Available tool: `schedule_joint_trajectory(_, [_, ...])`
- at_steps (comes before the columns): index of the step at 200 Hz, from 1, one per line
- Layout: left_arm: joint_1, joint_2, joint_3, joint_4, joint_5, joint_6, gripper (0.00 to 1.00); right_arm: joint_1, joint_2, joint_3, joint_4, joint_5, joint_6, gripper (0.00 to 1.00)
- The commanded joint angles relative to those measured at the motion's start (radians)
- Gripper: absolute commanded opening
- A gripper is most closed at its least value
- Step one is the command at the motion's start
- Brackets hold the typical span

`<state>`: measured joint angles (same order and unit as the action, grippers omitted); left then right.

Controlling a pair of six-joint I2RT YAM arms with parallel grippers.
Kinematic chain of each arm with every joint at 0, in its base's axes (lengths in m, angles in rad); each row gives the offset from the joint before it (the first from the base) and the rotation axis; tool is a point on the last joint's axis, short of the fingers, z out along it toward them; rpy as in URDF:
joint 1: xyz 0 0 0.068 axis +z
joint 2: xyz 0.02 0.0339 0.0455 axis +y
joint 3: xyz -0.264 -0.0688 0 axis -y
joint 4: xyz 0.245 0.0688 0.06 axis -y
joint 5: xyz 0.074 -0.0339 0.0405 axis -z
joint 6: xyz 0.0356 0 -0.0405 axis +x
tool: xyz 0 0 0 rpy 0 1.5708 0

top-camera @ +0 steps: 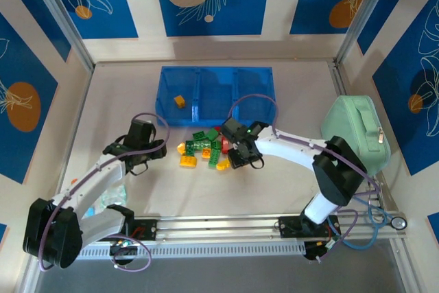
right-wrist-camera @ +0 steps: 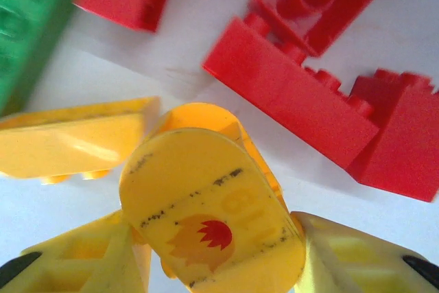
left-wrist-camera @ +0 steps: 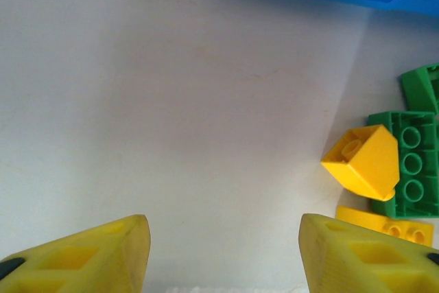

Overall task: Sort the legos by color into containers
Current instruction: Pick up the lego from the bottom-center of the table, then place the lego in the container.

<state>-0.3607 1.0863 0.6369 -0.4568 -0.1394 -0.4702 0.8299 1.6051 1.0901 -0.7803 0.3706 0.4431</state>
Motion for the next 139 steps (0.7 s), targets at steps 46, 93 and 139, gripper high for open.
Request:
schedule_joint_trajectory(46, [-0.051, -0.089, -0.072, 0.005, 0.026, -0.058, 0.59, 0.028, 0.095, 0.359, -0.031, -0.044, -0.025, 0.37])
schedule_joint_trajectory(93, [-0.093, -0.147, -0.110, -0.021, 0.014, -0.085, 0.59, 0.035, 0.304, 0.679, -0.070, -0.086, -0.074, 0.37])
schedule_joint_trajectory(139, [-0.110, -0.219, -0.160, -0.043, 0.012, -0.116, 0.59, 0.035, 0.522, 0.985, -0.128, -0.105, -0.101, 0.36])
